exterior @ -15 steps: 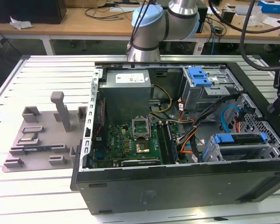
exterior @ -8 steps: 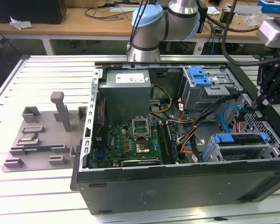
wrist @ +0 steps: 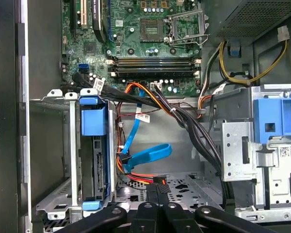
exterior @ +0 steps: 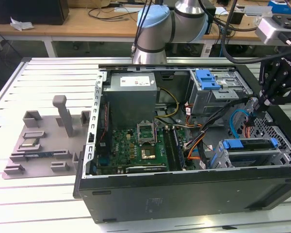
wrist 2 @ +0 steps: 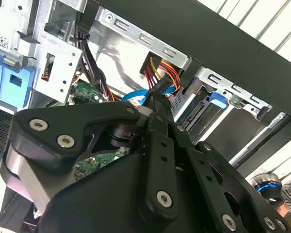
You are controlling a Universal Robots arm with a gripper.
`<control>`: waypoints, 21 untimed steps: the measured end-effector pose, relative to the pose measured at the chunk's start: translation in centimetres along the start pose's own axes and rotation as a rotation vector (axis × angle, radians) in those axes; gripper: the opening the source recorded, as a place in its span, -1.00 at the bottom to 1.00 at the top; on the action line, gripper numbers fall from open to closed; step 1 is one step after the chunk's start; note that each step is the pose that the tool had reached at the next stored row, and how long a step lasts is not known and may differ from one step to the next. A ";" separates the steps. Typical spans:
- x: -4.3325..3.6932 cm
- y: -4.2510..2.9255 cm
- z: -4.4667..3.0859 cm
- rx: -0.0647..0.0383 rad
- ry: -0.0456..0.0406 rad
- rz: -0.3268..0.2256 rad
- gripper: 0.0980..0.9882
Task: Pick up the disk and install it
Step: 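Insert the first disk wire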
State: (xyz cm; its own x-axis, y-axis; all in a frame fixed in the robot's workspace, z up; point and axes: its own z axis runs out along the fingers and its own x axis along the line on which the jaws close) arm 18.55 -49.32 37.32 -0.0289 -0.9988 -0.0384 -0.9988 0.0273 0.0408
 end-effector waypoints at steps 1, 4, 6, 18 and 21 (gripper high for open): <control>0.00 0.00 0.00 0.000 0.0000 0.000 -0.98; -0.01 0.00 0.01 0.000 0.0000 0.000 -0.98; -0.01 0.00 0.01 0.000 0.0000 0.000 -0.96; -0.42 -0.71 1.38 -0.003 0.0203 0.001 -0.54; -0.41 -0.73 1.73 -0.003 0.0219 0.001 -0.54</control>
State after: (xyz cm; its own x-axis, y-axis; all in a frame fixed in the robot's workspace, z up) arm 19.22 -48.86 35.59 -0.0291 -0.9994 -0.0165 -0.9986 0.0283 0.0440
